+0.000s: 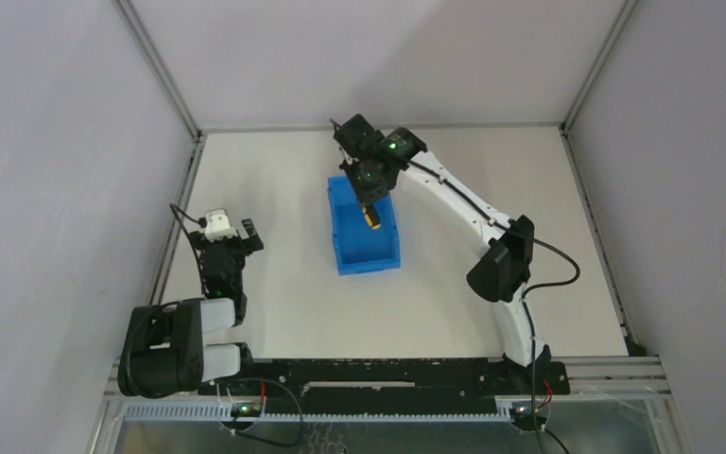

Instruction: Put the screwdriver in the bin

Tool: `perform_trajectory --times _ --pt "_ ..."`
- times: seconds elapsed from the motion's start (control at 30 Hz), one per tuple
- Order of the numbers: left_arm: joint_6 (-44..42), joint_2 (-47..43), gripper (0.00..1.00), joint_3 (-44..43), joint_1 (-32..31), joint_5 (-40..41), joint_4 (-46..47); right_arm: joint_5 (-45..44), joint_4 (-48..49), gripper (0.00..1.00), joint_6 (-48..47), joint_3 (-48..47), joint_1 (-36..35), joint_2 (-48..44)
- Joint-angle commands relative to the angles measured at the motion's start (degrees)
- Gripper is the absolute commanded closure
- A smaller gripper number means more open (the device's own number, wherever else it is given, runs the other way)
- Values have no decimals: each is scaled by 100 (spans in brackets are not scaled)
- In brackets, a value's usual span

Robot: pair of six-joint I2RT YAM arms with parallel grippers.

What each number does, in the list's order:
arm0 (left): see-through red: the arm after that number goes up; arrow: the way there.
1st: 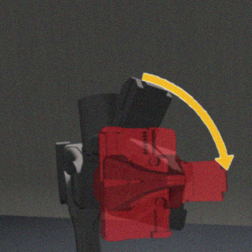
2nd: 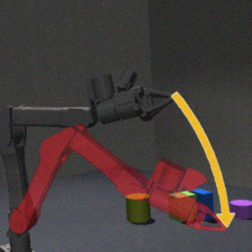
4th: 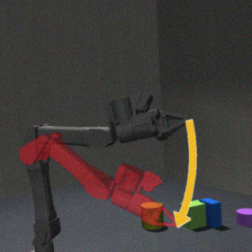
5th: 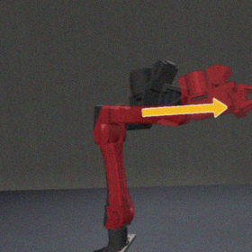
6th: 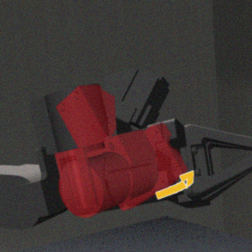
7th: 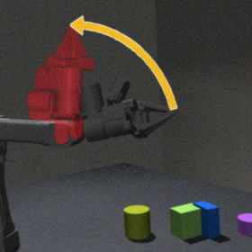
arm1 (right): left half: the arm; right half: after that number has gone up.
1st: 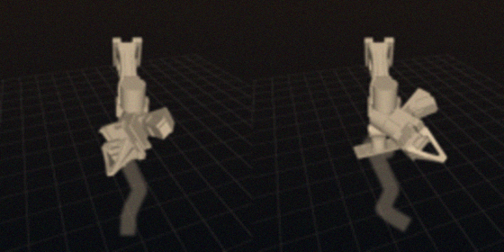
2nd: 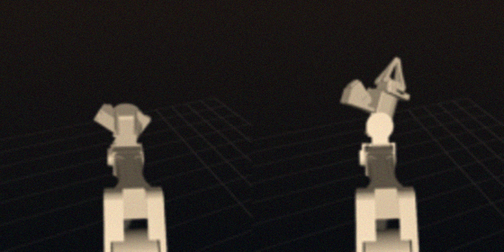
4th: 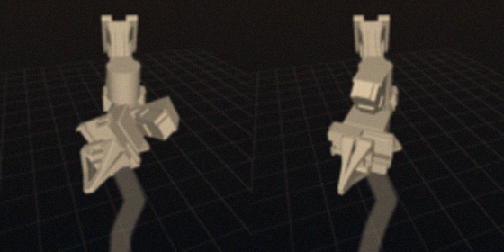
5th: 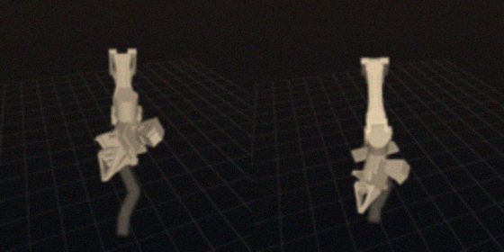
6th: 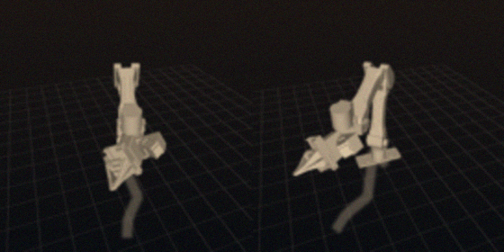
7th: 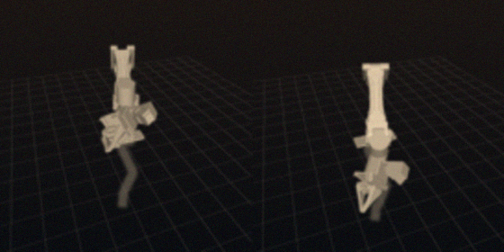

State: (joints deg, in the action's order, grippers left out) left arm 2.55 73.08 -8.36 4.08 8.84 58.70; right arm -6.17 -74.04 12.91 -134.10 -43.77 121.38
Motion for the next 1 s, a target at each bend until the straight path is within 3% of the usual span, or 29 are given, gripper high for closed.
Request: perform_trajectory --times 0.0,0.3,0.53,0.6,0.77,0.97 --pt "-95 -93 0 -252 -21 41 230 -746 1059 100 -543 1029 -155 -402" --pt "-98 -95 0 -247 -21 42 230 -819 2989 100 -572 3085 -318 -493" --pt "-88 -94 0 -245 -21 44 230 -731 3343 98 -391 3339 -338 114" --pt "-88 -94 0 -247 -21 39 230 -797 3265 92 -287 3279 -355 283" --pt "-88 -96 0 -245 -21 41 230 -989 3304 64 -101 3285 -411 242" --pt "-88 -93 0 -245 -21 42 230 -1073 3324 51 -69 3171 -501 -335"
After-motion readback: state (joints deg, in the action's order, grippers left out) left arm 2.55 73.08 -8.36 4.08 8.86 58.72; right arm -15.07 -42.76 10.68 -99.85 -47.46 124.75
